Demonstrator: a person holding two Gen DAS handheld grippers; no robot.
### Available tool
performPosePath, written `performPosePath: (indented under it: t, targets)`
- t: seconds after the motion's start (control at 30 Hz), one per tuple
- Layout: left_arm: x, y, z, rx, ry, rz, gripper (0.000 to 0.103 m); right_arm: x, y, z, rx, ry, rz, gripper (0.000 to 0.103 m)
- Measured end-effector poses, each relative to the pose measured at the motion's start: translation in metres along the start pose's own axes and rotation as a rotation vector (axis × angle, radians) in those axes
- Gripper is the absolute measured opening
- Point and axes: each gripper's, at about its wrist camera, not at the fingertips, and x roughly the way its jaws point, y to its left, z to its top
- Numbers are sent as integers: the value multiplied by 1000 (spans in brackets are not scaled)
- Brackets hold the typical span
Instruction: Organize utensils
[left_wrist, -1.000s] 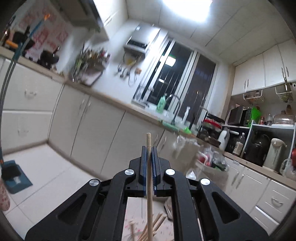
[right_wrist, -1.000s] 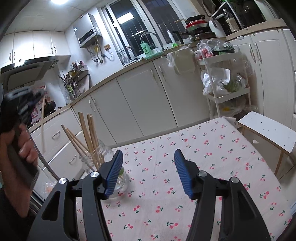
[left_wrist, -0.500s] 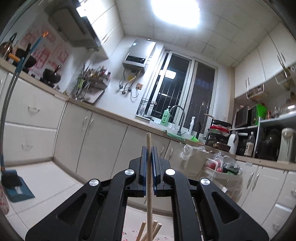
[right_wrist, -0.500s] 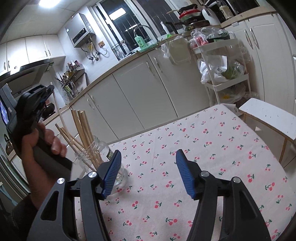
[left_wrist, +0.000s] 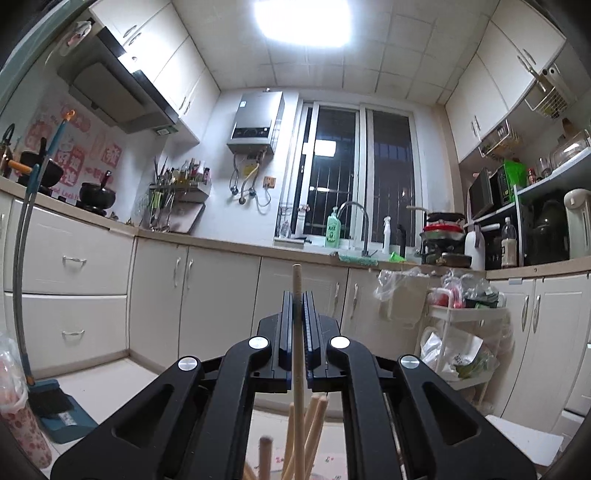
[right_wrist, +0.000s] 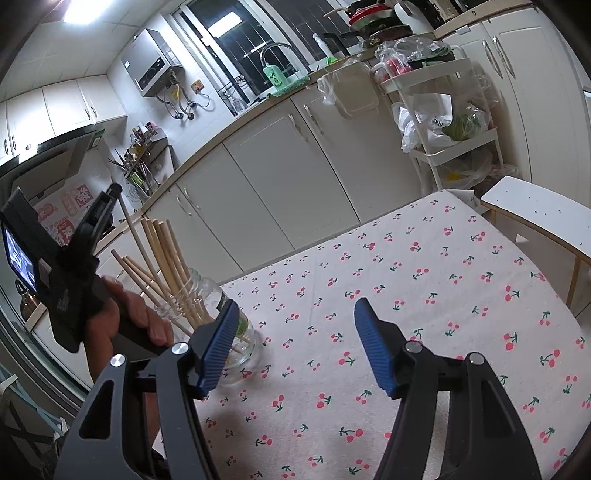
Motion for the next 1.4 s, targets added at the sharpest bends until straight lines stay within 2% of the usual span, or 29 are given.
performPosePath:
  t: [0.2, 0.23, 0.3, 0.37, 0.43, 0.5, 0.57, 0.67, 0.73, 0.87, 0.97, 1.03, 1.2, 1.4]
  targets:
    - [-9, 7, -8, 32, 99, -13, 6, 3, 3, -1, -12, 19, -5, 66]
    - [-12, 9, -8, 38, 112, -11, 9, 4, 4, -1, -18, 22, -5, 66]
    - [-21, 14, -7, 53, 142, -5, 19, 4, 6, -2, -33, 25, -4, 68]
    - [-30, 20, -5, 65, 177, 7, 42, 4, 10, -4, -51, 35, -8, 70]
    - [-43, 27, -2, 82, 205, 30, 55, 4, 13, -6, -62, 51, -11, 70]
    - [-55, 34, 3, 99, 244, 45, 60, 1, 18, -8, -78, 62, -15, 71]
    - [-68, 40, 10, 109, 282, 51, 73, -7, 24, -11, -83, 70, -13, 71]
    - [-93, 48, 27, 130, 383, 53, 88, -29, 36, -19, -97, 57, -22, 73]
    - [-107, 49, 40, 148, 458, 44, 94, -47, 44, -26, -105, 69, -53, 75]
    - [-131, 57, 62, 126, 656, 36, 95, -86, 68, -28, -151, 124, -118, 76]
    - [-158, 64, 83, 80, 743, 49, 95, -128, 89, -22, -209, 93, -137, 81]
    - [-181, 63, 98, 96, 747, 70, 95, -162, 104, -16, -246, 61, -141, 85]
    - [-248, 60, 137, 116, 738, 48, 95, -242, 129, -12, -274, 23, -158, 90]
    - [-323, 60, 162, 147, 747, 80, 95, -313, 145, -34, -237, 22, -192, 95]
